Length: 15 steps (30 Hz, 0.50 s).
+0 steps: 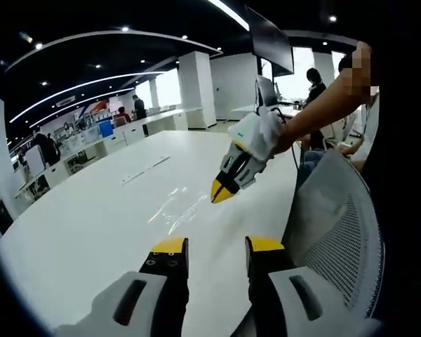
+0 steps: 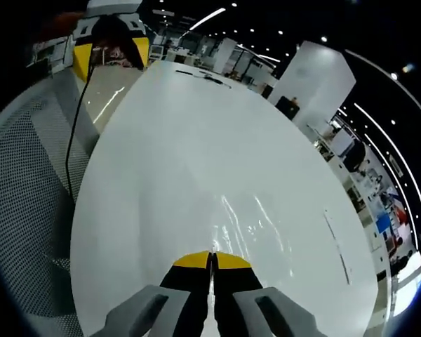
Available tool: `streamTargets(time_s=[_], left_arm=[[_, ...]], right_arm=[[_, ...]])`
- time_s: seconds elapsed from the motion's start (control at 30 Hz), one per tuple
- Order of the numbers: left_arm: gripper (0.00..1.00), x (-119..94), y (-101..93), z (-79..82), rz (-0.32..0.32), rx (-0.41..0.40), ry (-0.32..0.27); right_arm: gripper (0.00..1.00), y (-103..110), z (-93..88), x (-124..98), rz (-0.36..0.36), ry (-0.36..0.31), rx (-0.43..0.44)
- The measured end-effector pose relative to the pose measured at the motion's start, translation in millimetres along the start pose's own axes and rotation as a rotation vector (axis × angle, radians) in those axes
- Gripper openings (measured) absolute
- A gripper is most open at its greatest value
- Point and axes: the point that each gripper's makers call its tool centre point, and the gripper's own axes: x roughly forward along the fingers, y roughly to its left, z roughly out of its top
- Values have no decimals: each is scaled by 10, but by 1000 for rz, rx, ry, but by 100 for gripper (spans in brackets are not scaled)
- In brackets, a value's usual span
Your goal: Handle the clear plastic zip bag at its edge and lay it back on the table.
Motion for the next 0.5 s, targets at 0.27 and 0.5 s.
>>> streamTargets(time_s=[0.27, 0.5], left_arm=[[30, -29, -90, -139, 7, -13, 16], [31, -43, -122, -250, 33, -33, 15]], right_arm=[[7, -4, -197, 99, -32, 4, 181], [13, 74, -121, 23, -9, -79, 388]])
